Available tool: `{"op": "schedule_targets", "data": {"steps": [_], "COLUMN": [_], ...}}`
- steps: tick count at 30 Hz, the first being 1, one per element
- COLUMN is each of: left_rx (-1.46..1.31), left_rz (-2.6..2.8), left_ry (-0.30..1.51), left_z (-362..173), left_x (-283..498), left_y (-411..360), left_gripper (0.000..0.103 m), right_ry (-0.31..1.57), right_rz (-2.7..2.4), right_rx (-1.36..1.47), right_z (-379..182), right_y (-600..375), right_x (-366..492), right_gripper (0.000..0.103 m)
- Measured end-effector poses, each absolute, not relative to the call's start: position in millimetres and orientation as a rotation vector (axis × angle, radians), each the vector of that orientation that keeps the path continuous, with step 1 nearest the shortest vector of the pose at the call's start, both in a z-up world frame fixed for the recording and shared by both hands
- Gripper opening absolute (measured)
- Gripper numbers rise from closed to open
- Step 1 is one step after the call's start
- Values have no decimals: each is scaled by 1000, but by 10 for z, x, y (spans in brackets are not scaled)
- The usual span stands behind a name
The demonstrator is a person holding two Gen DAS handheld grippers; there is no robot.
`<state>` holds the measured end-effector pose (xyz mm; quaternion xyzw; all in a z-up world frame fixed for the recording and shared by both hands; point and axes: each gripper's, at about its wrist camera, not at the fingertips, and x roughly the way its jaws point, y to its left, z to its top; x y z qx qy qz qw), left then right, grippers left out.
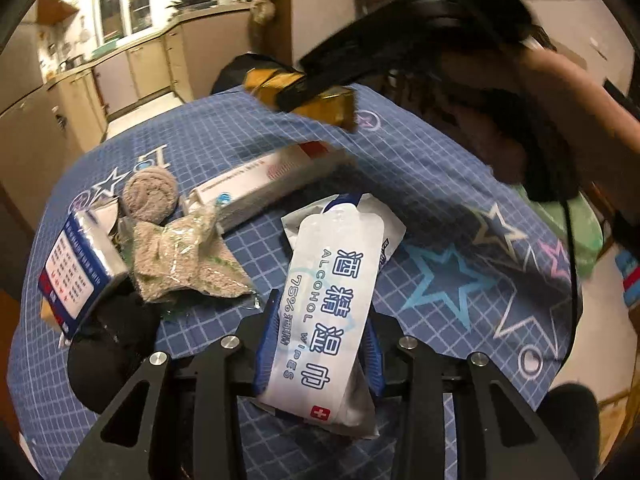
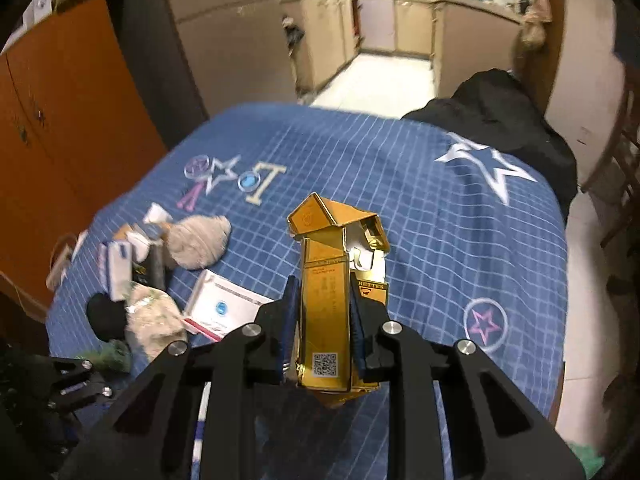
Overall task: Collect trash
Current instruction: 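Grasp the alcohol wipes pack with the left tool while the right tool grasps the gold box, then carry wipes pack and gold box over the green bin and open both tools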
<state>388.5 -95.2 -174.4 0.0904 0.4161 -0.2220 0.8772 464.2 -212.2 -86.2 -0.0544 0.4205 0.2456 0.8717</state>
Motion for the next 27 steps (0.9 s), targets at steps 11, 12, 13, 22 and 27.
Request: {"op": "schedule_targets", "data": {"steps": [11, 12, 13, 22, 27], "left_rx": [40, 22, 11, -47, -42], "left_rz": [-337, -318, -299, -279, -345], "left_ry": [794, 776, 758, 616, 571], "left_z": [-1449, -1374, -1306, -650, -365], "left_x": [3788, 3764, 3746, 3522, 3412], "left_y": [-717, -676, -645, -760, -1200], "left_gripper": [36, 36, 36, 36, 36], "right_ry": [715, 701, 681, 542, 503], "right_rz": [389, 378, 366, 262, 182], "right_rx": [10, 19, 33, 81, 72], "right_z": [-590, -573, -535, -172, -9], "right_y": [-2483, -2506, -2544, -2911, -3166], "right_x": [3977, 3905, 3784, 2951, 2658], "right_gripper": [21, 21, 21, 22, 22]}}
